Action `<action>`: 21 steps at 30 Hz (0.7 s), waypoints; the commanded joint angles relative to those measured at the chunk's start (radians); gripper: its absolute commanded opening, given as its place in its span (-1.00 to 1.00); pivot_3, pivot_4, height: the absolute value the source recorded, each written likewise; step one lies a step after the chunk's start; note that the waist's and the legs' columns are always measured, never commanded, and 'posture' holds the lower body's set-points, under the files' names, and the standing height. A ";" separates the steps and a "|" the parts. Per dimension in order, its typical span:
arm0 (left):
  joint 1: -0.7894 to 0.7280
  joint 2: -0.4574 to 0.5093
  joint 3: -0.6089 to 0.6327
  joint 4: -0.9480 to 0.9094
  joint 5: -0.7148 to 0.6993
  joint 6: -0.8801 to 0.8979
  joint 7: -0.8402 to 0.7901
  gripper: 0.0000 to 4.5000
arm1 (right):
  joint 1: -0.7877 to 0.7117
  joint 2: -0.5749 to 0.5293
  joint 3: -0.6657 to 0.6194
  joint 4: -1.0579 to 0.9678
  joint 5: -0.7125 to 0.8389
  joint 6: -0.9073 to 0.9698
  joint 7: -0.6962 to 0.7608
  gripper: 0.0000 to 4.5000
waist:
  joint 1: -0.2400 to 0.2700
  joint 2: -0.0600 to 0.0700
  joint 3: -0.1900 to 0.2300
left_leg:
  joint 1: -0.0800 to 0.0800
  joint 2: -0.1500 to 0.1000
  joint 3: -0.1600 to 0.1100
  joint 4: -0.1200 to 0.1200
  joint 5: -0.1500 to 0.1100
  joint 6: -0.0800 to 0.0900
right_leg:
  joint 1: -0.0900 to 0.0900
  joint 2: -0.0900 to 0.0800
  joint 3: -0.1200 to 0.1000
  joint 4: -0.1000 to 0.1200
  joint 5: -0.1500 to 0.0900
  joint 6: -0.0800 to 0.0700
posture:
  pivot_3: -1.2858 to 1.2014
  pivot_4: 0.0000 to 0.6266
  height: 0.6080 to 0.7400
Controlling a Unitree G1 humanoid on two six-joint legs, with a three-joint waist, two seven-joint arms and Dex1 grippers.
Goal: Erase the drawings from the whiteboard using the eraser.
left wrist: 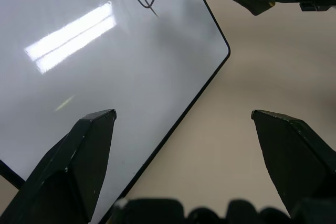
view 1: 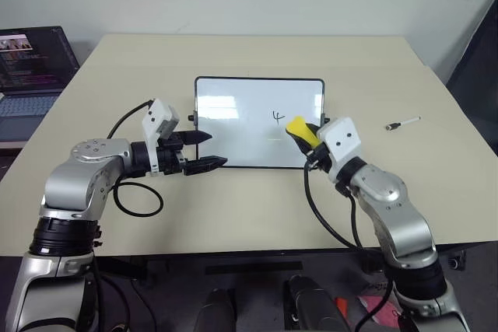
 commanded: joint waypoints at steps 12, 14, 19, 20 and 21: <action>-0.065 0.021 -0.004 0.010 0.012 -0.042 -0.055 1.00 | -0.238 -0.020 -0.002 0.313 -0.044 -0.132 -0.009 -0.48 | 0.001 0.000 0.000 | 0.000 0.000 0.000 -0.001 0.000 0.000 | 0.000 0.000 0.000 0.000 0.000 0.000 | 0.03 -0.52 1.00; -0.065 0.022 -0.009 0.016 0.019 -0.047 -0.062 1.00 | -0.270 0.004 0.017 0.394 -0.065 -0.163 -0.031 -0.48 | -0.001 0.000 0.000 | 0.000 0.000 0.000 0.000 0.000 0.000 | 0.000 0.000 0.000 0.000 0.000 0.000 | 0.03 -0.52 1.00; -0.061 0.027 -0.012 0.029 0.032 -0.056 -0.074 1.00 | -0.259 0.026 0.071 0.488 -0.088 -0.160 0.003 -0.48 | -0.004 0.000 0.000 | 0.000 0.000 0.000 0.000 0.000 0.000 | 0.000 0.000 0.000 0.001 0.000 0.000 | 0.03 -0.52 1.00; -0.059 0.029 -0.011 0.031 0.035 -0.056 -0.076 1.00 | -0.243 0.021 0.089 0.484 -0.091 -0.149 0.023 -0.48 | -0.003 0.000 0.000 | 0.000 0.000 0.000 0.000 0.000 0.000 | 0.000 0.000 0.000 0.000 0.000 0.000 | 0.03 -0.52 1.00; -0.058 0.030 -0.011 0.032 0.037 -0.056 -0.078 1.00 | -0.233 0.017 0.100 0.479 -0.092 -0.142 0.036 -0.48 | -0.003 0.000 0.000 | 0.000 0.000 0.000 0.000 0.000 0.000 | 0.000 0.000 0.000 0.000 0.000 0.000 | 0.03 -0.52 1.00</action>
